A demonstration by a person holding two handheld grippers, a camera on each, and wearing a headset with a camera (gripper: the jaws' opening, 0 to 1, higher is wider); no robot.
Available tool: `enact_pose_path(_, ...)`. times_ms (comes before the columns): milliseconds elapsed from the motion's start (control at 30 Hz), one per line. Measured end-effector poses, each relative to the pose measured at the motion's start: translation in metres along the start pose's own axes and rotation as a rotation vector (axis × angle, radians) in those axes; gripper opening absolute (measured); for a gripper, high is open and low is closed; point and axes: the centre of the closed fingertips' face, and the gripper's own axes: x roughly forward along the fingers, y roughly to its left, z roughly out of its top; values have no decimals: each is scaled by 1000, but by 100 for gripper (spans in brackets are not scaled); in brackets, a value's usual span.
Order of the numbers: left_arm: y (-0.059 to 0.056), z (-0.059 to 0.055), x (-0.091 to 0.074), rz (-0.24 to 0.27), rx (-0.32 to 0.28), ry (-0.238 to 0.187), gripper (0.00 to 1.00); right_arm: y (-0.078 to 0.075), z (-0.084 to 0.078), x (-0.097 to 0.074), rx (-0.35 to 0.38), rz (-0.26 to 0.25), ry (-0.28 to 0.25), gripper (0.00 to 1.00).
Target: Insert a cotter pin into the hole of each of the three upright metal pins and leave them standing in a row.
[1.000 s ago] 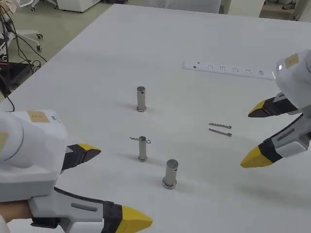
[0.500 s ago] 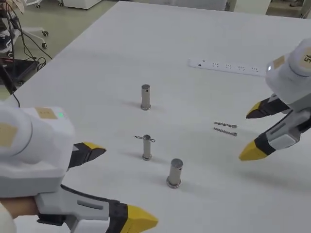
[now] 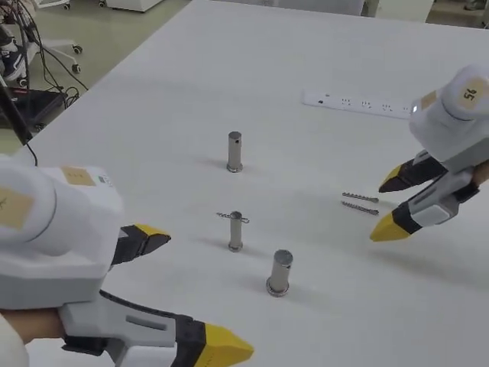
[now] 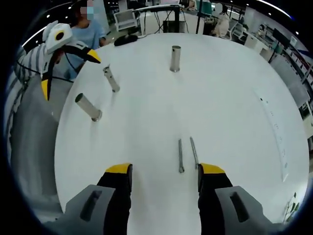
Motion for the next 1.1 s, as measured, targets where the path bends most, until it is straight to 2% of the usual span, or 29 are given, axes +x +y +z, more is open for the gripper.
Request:
enact_pose_path(233, 3, 4, -1, 8, 4, -16, 99, 0, -1, 10, -11, 24, 24, 49)
enact_pose_path(367, 3, 2, -1, 4, -11, -9, 95, -1, 0, 12, -14, 29, 30, 47)
enact_pose_path(800, -1, 0, -1, -3, -18, -4, 96, 1, -1, 19, -14, 47, 53, 38)
enact_pose_path(1000, 4, 0, -3, 23, -10, -12, 99, -2, -2, 20, -21, 31, 60, 34)
enact_pose_path(1100, 4, 0, -4, 23, -15, -12, 99, -5, -2, 20, -46, 16, 72, 29)
